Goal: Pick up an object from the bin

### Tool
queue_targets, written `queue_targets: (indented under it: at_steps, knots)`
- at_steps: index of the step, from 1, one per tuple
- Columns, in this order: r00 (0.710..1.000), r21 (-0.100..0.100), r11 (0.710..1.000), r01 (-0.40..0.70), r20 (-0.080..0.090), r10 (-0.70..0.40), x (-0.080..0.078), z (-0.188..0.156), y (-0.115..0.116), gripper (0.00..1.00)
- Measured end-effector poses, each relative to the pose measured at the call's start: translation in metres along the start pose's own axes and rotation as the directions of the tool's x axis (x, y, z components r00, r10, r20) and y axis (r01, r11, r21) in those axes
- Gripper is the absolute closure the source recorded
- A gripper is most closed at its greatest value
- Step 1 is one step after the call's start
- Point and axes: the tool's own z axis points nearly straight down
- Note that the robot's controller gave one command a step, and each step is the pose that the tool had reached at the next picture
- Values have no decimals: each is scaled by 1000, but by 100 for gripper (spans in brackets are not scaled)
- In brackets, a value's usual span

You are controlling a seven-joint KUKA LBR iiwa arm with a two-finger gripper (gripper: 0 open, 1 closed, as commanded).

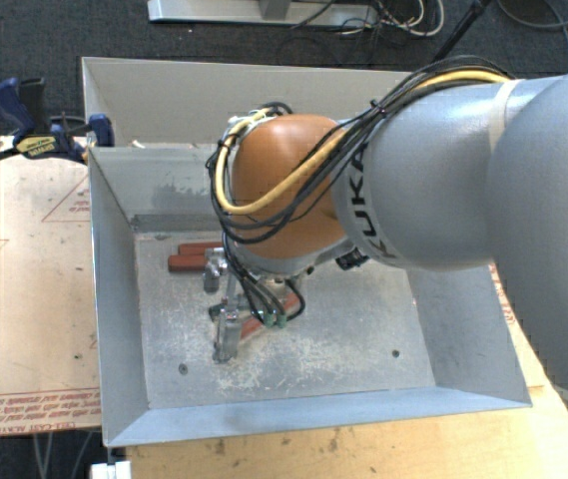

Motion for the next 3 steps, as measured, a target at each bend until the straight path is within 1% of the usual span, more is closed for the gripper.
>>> queue_targets:
  at_steps: [1, 2, 3]
  knots:
    - [1000, -1, 1000, -3, 7, 3, -2, -4, -1, 0]
    - [999, -4, 999, 41, 13, -41, -9, 29, -33, 0]
    - [998, 0, 998, 69, 8, -69, -10, 72, -76, 0]
